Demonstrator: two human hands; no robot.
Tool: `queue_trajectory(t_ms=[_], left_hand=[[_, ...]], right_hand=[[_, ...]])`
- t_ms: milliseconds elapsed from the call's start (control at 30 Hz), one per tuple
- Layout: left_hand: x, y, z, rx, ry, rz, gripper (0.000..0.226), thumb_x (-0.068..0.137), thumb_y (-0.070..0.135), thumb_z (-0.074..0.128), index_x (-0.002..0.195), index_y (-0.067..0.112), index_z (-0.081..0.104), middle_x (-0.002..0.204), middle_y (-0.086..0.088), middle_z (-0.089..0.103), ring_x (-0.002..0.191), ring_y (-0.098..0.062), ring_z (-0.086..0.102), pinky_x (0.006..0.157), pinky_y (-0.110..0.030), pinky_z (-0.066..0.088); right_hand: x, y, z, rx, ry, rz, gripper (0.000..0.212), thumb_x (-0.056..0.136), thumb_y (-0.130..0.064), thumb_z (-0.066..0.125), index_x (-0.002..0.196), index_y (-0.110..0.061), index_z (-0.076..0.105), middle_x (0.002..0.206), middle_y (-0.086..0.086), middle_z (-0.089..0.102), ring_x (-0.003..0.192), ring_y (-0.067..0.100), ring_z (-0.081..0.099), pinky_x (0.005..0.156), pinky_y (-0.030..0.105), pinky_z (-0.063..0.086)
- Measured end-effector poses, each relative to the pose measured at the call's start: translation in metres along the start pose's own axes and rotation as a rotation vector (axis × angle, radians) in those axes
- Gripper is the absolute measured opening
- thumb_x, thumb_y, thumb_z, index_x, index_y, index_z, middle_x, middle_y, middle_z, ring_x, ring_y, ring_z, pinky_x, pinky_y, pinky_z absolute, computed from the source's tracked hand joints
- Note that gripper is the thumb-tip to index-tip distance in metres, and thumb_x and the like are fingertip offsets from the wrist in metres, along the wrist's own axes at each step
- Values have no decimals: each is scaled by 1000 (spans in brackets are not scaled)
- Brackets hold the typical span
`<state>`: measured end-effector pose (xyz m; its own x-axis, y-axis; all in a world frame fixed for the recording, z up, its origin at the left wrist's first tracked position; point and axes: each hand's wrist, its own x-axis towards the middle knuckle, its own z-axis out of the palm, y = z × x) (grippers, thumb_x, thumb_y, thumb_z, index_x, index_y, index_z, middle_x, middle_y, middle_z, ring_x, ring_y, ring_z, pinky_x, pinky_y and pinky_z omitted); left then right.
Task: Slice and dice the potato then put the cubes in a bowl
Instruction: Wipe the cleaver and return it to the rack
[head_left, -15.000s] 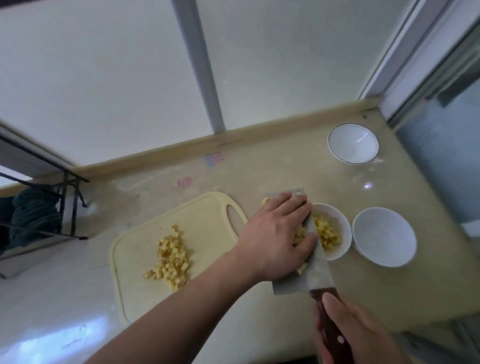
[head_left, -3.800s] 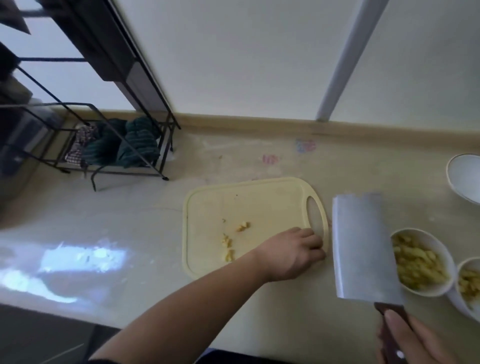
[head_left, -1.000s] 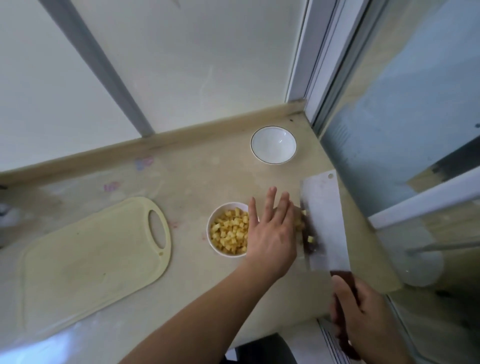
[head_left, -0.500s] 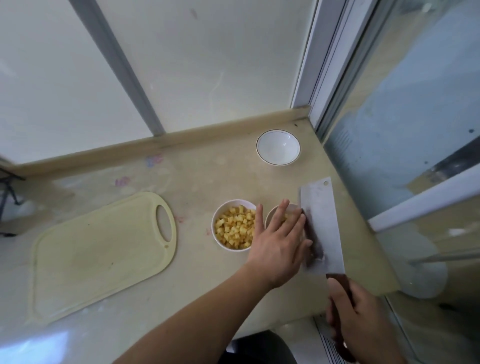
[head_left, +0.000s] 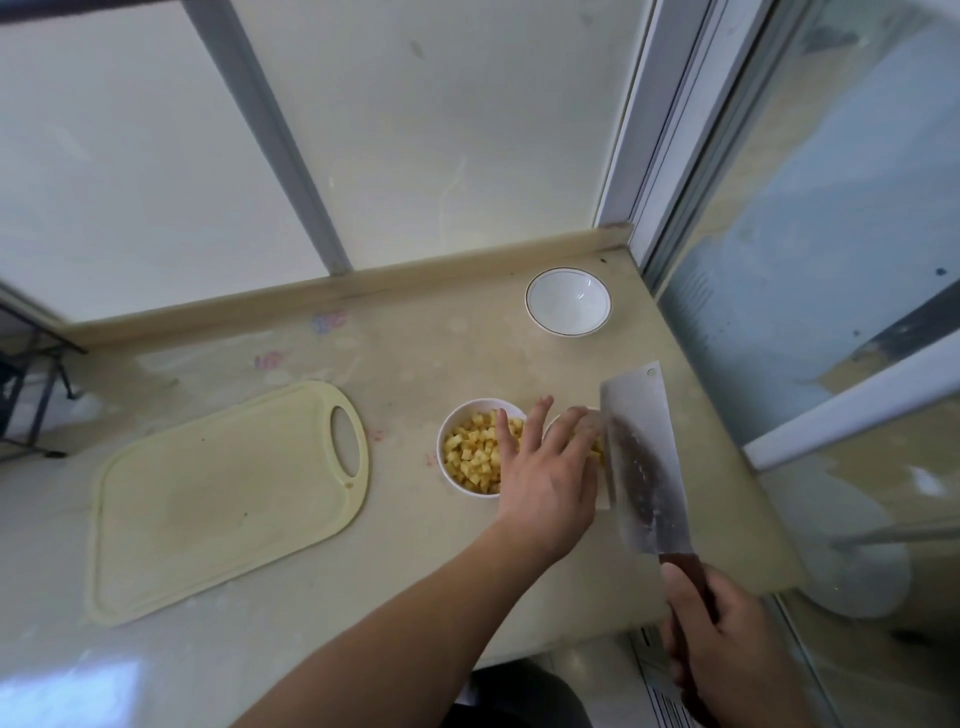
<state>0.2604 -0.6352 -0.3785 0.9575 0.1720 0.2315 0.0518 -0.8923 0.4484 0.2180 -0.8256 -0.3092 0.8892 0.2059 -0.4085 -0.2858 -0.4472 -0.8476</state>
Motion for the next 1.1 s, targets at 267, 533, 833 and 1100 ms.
queue_trajectory(t_ms=[267, 533, 833, 1100], left_hand=[[-19, -41, -56, -236, 219, 34, 34, 100, 22, 50, 132, 18, 59, 139, 1, 58, 137, -28, 45, 117, -51, 32], [-82, -137, -121, -93, 376, -170, 30, 97, 21, 57, 125, 15, 64, 134, -1, 63, 127, -28, 54, 103, -52, 47], [-107, -207, -321, 392, 418, 192, 31, 100, 27, 66, 129, 19, 68, 131, 2, 67, 129, -29, 57, 115, -58, 35], [-124, -300, -538, 534, 570, 242, 11, 96, 24, 70, 97, 17, 79, 89, 4, 73, 78, -22, 61, 76, -40, 49]], right_hand=[[2, -47, 10, 60, -53, -113, 64, 72, -76, 46, 85, -17, 66, 47, 18, 53, 35, 26, 49, 43, 29, 40], [1, -119, 89, -154, -457, -255, 19, 75, -37, 76, 90, -30, 67, 46, 11, 53, 36, 22, 49, 42, 27, 42], [4, -257, 211, -890, -507, -861, 61, 56, -96, 23, 89, -58, 56, 76, -28, 62, 67, -2, 59, 59, 15, 46], [-77, -476, 320, -996, -416, -1264, 52, 55, -95, 35, 85, -58, 58, 73, -37, 60, 71, -10, 57, 52, 18, 42]])
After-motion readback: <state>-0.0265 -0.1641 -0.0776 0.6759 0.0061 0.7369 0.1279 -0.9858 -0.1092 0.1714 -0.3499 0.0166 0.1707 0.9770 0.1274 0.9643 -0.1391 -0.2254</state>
